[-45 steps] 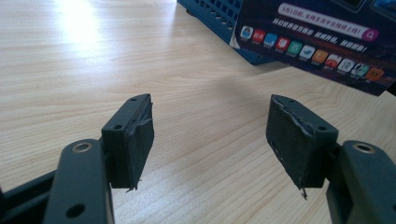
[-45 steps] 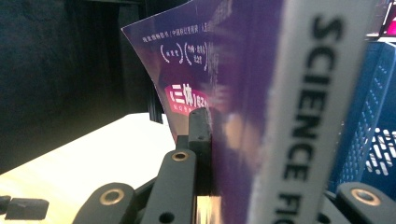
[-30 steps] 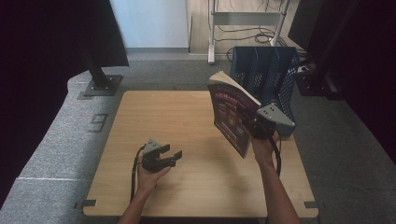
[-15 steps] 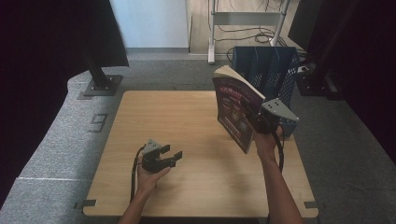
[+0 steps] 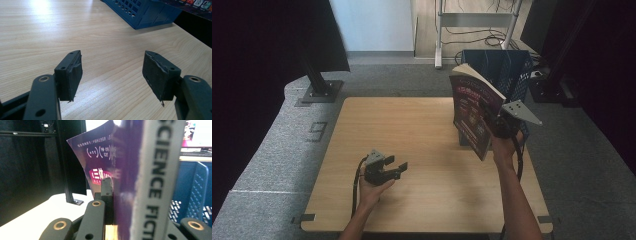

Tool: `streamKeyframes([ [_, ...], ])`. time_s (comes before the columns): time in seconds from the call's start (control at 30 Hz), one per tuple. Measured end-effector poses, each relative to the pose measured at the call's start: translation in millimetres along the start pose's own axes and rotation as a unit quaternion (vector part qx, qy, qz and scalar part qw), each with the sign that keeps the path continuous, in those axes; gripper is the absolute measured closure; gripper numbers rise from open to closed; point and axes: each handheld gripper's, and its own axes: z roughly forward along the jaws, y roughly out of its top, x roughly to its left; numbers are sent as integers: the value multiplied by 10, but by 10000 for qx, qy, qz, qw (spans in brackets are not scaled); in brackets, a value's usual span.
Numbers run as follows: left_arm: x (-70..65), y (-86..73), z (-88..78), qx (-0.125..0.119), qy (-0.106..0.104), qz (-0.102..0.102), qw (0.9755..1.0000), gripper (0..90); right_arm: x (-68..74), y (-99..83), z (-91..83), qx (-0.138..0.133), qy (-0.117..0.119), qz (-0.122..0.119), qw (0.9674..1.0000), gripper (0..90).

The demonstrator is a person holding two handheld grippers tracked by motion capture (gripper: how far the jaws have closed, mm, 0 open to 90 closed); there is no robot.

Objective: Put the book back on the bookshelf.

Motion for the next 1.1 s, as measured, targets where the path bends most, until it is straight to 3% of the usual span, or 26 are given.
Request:
streamKeyframes([
  [0.53, 4, -9, 11, 21, -52, -73, 10000, 331, -138, 19, -33, -15, -191, 40, 9998, 814],
  [1.1, 27, -9, -2, 27, -51, -97, 9999, 334, -252, 92, 54, -45, -443, -18, 9990, 814],
])
